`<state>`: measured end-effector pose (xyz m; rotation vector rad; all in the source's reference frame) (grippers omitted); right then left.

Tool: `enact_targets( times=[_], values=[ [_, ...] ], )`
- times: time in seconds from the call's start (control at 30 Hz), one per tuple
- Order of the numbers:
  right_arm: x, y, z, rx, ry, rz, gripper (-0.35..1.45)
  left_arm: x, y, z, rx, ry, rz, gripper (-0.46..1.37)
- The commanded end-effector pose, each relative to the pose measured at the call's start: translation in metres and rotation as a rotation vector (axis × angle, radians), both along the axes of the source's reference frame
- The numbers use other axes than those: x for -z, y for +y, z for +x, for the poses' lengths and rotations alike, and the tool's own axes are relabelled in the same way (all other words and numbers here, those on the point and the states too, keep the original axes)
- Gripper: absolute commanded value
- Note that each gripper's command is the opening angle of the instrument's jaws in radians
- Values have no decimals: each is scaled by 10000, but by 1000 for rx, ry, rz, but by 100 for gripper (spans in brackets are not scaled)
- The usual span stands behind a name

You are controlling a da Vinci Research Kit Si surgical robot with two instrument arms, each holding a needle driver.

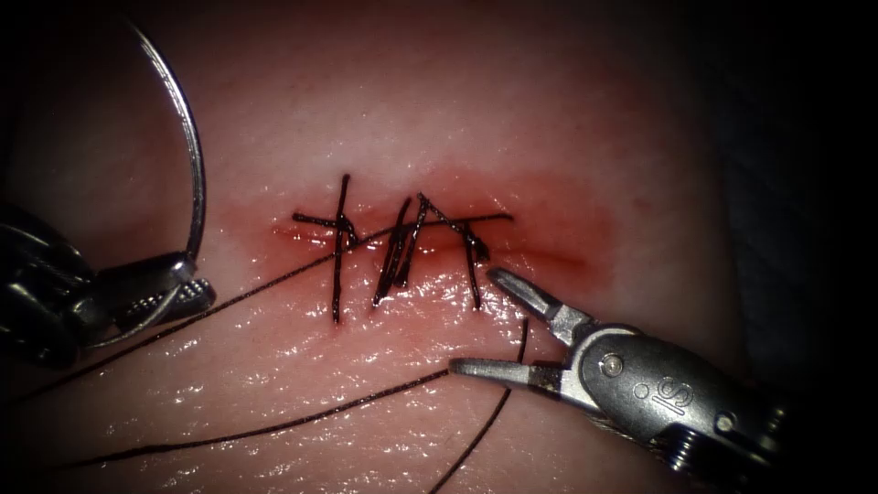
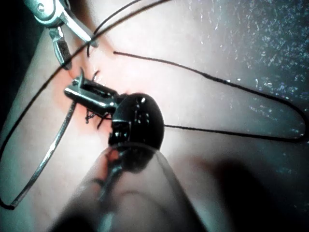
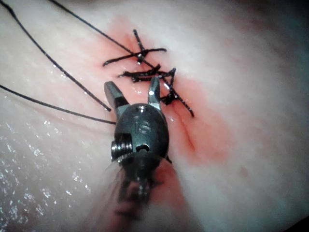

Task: Wound Closure
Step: Use the right gripper to pull the suture through the cut until a short tail remains on top

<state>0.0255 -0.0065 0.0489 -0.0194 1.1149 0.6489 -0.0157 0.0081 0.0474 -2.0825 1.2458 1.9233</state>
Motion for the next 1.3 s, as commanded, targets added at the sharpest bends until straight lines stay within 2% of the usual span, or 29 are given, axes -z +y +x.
enact_targets(
  times=[0.03, 0.37, 0.73, 0.87, 1.03, 1.3],
  values=[
    [0, 1, 0, 1, 1, 1, 91, 0, 0, 0, -3, 2, 0, -35],
    [-1, 6, -5, 13, -7, -17, 91, 0, 0, 1, -7, -3, 4, -35],
    [-8, 15, -37, 33, -33, -61, 91, -1, 0, 1, -8, -4, 3, -35],
    [-9, 16, -49, 39, -63, -99, 96, -2, 0, 1, -9, -2, -4, -35],
    [-11, 16, -58, 107, -108, -144, 96, -3, 0, 1, -11, -6, 0, -35],
    [-16, 6, -56, 280, -168, -281, 100, -5, 0, 1, -14, -12, 9, -35]
  ],
)
